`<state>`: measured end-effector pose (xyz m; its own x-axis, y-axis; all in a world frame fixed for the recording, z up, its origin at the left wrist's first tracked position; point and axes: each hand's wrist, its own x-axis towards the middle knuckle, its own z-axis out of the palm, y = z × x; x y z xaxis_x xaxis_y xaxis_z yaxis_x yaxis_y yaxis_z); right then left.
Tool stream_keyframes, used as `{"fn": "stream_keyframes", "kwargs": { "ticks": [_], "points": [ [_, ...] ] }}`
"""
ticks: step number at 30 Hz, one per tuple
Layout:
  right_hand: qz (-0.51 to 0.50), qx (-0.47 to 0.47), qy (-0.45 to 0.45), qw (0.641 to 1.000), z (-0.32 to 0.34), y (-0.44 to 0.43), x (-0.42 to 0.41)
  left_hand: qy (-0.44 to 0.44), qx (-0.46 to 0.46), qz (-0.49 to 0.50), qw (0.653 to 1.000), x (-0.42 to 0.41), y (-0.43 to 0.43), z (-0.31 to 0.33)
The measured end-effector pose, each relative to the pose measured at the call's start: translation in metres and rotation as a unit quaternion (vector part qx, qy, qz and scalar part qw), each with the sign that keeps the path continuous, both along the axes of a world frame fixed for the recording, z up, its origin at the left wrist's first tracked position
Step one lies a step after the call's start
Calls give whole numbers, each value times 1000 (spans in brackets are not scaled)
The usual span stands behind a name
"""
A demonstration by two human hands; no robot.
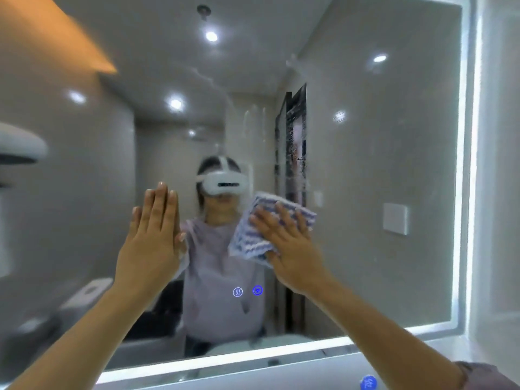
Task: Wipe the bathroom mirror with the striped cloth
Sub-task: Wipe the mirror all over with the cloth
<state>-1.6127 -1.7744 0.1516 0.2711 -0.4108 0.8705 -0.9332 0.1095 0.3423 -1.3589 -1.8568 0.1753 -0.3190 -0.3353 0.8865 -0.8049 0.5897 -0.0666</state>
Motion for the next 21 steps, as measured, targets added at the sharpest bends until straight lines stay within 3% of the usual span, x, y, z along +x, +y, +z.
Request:
{"fn": "stream_keyframes", "kwargs": {
  "ticks": [4, 8, 11, 13, 15, 17, 19, 21],
  "points": [
    [-27, -91, -213, 972, 22, 12, -27, 3, 7, 3, 1000, 1, 5, 1],
    [-94, -122, -305, 940, 35, 3, -16, 4, 9, 0, 1000, 1, 4, 2],
    [-33, -145, -397, 906, 42, -4, 13, 6, 0, 0, 1000, -1, 1, 2],
    [-18, -117, -323, 939, 34, -9, 35, 4, -6, -5, 1000, -2, -1, 0],
    [-16, -62, -173, 983, 15, -15, 48, 2, -9, -8, 1000, -3, -2, -1],
    [4, -28, -72, 997, 6, -15, 42, 5, -15, -8, 1000, -3, -3, -1],
    [6, -7, -38, 999, 11, -9, 23, 7, -12, -8, 1000, -3, -3, -1],
    [-13, -24, -75, 997, 22, 1, 2, 7, -11, -6, 1000, -2, -3, -1]
  ]
}}
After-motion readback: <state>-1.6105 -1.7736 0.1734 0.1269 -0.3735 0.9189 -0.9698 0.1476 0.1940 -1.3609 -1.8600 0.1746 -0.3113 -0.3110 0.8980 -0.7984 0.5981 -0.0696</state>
